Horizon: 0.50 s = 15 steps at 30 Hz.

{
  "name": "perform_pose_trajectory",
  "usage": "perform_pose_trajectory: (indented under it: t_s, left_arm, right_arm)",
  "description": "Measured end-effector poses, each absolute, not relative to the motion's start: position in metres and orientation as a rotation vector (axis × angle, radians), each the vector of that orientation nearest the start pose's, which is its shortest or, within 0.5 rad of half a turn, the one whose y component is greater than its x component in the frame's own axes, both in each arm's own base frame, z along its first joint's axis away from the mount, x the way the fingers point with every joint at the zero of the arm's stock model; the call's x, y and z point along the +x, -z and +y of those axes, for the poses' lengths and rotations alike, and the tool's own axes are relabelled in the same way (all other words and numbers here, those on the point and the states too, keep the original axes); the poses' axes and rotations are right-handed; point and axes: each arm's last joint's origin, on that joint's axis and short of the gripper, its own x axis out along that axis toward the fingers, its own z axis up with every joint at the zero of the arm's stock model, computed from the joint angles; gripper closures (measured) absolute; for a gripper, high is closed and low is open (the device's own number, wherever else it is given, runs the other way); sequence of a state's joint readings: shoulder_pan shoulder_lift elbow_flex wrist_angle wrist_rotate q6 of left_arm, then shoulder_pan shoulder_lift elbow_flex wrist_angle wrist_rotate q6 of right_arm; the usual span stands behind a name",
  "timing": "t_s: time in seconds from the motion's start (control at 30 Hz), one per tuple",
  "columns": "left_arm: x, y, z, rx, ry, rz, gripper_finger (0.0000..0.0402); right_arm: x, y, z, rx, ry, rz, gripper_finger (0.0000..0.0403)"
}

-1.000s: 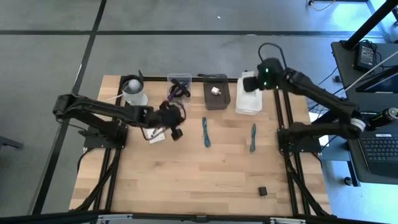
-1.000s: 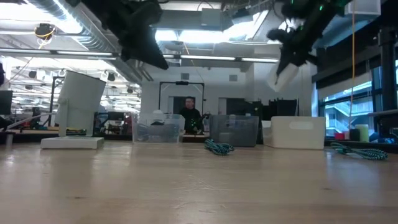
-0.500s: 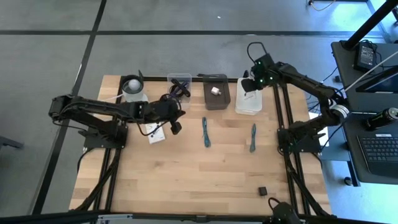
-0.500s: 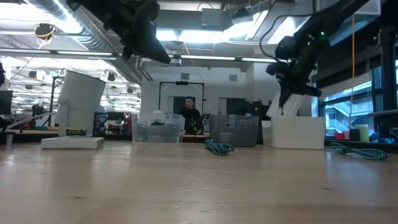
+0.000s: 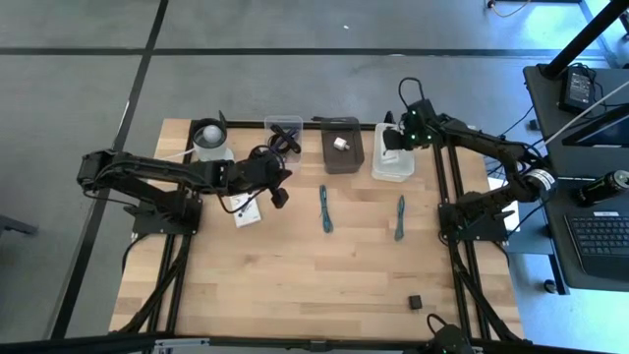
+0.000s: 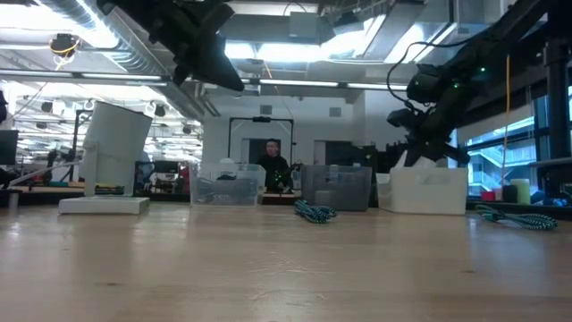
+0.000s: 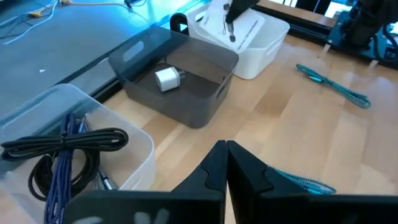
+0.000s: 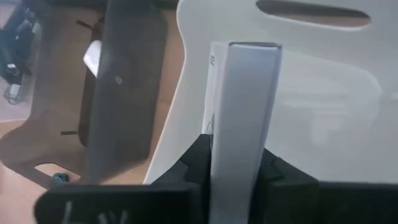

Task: Pick and place items into bin
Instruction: Put the bottom white card reader box into the white bin

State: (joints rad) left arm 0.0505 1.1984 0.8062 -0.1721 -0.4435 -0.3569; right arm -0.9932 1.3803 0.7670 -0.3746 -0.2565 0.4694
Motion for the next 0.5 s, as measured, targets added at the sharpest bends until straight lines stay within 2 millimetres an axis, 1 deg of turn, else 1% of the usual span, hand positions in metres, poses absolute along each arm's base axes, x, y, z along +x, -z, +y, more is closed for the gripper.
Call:
perform_pose_trajectory:
  t_s: [0.33,0.5]
  left_arm:
    - [0.2534,-0.2639,0.0253,-0.237,-0.569,0.43,0.04]
    - [0.2536,-0.2641,0.0245,-0.237,-0.566,0.428,0.04]
  right_arm:
    - [0.1461,-0.1908,-0.2114,1.04,0.886,0.658,0.0294]
    - [0.1456,-0.1903,-0.2108,1.041,0.886,0.669,0.0275]
